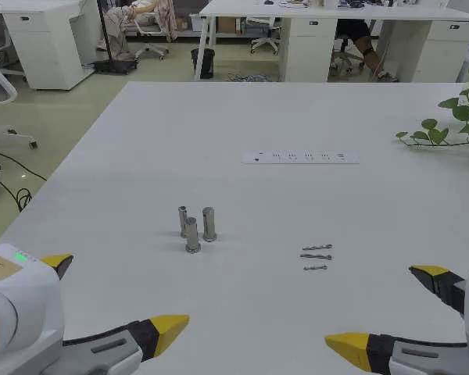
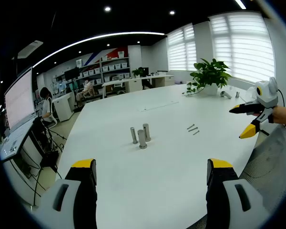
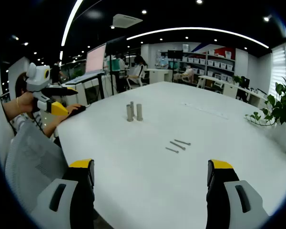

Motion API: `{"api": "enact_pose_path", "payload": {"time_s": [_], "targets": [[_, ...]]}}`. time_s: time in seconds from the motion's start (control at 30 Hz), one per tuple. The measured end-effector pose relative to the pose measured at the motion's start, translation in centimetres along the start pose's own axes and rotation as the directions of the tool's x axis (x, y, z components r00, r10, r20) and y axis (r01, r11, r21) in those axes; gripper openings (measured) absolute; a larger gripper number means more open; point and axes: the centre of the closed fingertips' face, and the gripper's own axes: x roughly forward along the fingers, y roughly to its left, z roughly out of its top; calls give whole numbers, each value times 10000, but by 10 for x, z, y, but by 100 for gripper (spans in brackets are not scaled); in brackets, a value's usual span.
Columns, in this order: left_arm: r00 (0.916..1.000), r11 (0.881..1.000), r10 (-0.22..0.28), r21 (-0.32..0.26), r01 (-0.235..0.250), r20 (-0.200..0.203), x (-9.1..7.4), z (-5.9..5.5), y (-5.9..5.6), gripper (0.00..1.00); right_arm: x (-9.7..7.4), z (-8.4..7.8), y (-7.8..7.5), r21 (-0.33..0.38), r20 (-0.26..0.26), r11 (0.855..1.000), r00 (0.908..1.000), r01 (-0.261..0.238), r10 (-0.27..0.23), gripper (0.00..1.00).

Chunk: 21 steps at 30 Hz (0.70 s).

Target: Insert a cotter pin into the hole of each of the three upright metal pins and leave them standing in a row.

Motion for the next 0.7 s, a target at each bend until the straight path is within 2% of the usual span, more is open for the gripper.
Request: {"api": "enact_pose_path", "payload": {"time_s": [0.7], "targets": [[9999,9999,-143,-31,143,-9,3,-1,-5,93,3,1,0,-78,64,9999,9999,-146,146,100]]}}
